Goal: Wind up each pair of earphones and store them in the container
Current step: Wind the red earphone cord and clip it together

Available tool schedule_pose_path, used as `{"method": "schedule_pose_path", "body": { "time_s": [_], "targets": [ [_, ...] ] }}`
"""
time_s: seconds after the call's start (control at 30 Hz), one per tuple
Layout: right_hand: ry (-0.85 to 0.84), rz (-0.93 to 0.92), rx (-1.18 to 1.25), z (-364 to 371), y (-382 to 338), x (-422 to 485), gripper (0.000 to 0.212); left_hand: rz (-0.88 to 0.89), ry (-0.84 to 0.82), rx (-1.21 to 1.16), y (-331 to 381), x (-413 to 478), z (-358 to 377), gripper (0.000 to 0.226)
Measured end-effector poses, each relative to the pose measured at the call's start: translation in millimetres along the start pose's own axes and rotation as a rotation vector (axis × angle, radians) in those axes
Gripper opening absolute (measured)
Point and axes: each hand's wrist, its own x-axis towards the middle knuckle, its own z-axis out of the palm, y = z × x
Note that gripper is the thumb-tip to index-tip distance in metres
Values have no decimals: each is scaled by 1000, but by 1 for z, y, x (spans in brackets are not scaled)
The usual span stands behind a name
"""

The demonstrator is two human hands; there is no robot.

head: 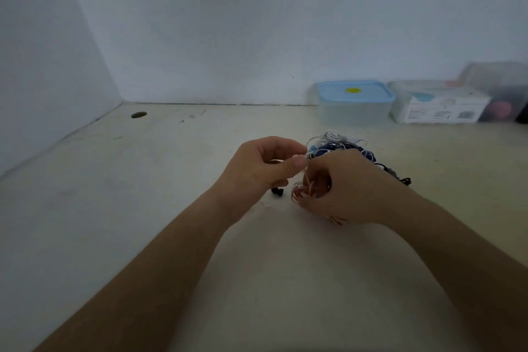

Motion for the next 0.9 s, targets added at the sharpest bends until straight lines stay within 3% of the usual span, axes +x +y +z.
{"method": "schedule_pose_path", "body": {
  "time_s": [0.27,0.43,0.73,0.9],
  "targets": [
    [20,141,522,-31,9,-1,3,40,131,139,0,4,1,16],
    [-14,178,801,-38,12,3,5,-38,116,66,0,8,10,28],
    [70,186,1078,-45,6,14,8,-230,19,-332,21,8,29,40],
    [229,273,941,-48,2,18,6,-271,102,-417,33,14,44,40]
  ]
}}
